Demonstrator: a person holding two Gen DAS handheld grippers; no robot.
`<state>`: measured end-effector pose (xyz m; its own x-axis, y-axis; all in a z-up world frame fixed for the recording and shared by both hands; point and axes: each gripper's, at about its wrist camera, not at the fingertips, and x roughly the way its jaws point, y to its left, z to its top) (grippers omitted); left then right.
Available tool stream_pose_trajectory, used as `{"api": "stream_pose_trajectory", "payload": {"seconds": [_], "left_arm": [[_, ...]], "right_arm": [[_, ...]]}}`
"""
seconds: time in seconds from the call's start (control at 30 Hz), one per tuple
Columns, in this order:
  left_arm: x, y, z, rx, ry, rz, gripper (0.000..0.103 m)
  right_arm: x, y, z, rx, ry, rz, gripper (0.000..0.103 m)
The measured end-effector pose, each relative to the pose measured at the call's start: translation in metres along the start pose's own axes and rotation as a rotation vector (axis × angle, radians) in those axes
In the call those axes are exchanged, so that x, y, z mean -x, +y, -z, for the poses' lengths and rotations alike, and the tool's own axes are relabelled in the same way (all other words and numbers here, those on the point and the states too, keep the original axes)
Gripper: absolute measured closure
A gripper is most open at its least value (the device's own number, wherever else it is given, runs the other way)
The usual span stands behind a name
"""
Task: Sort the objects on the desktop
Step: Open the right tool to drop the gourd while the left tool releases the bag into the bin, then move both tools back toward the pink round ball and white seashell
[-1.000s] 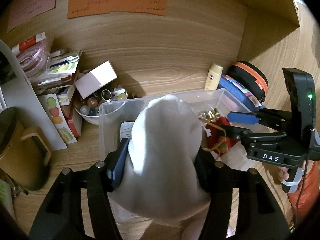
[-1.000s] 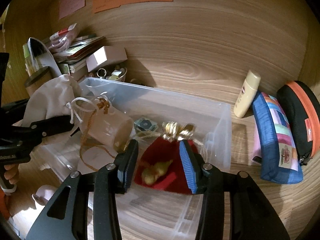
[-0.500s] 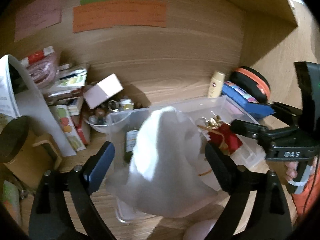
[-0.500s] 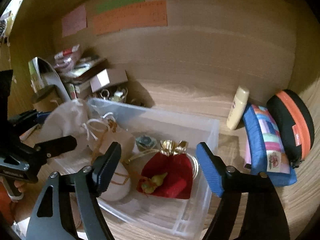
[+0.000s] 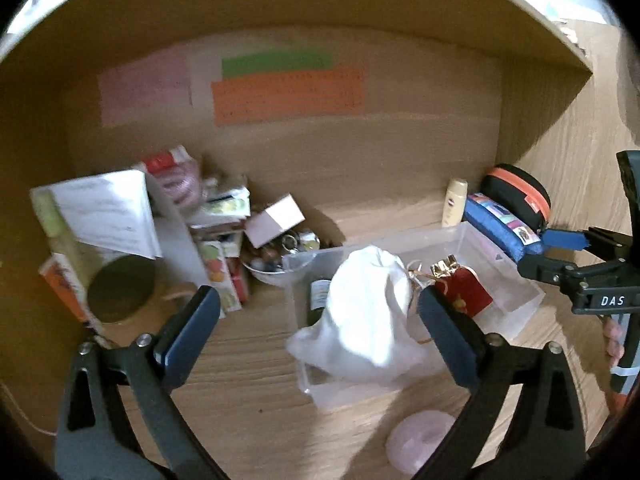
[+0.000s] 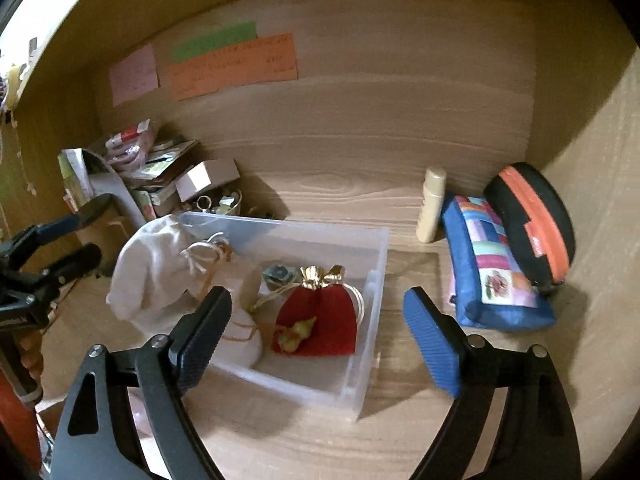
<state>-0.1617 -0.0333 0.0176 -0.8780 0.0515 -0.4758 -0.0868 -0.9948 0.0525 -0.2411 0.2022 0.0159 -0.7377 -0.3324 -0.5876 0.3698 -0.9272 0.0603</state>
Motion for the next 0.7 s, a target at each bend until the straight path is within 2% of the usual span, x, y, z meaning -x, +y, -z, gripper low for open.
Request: {"api": "stream_pose_trajectory", "payload": {"seconds": [0.27,0.4,0.57,0.7], "left_arm": [[0.039,0.0,0.015,-0.006,-0.033,-0.002,0.002],[0.054,0.003,0.025,0.012,-0.04,-0.001,0.002],[0.068,0.007,0.038,0.035,-0.036,0.003,0.001],[0.073,0.009,0.054,0.048,-0.016,0.011,0.001]], "right_arm": [[0.043,0.032,0.019,0.062,-0.06,0.005,0.016],[0.061,0.05,0.033,0.115,-0.096,0.04,0.016],[0.069,0.066,0.058,0.147,-0.075,0.044,0.013],[0.062,0.073,0.083,0.136,-0.018,0.025,0.013]]}}
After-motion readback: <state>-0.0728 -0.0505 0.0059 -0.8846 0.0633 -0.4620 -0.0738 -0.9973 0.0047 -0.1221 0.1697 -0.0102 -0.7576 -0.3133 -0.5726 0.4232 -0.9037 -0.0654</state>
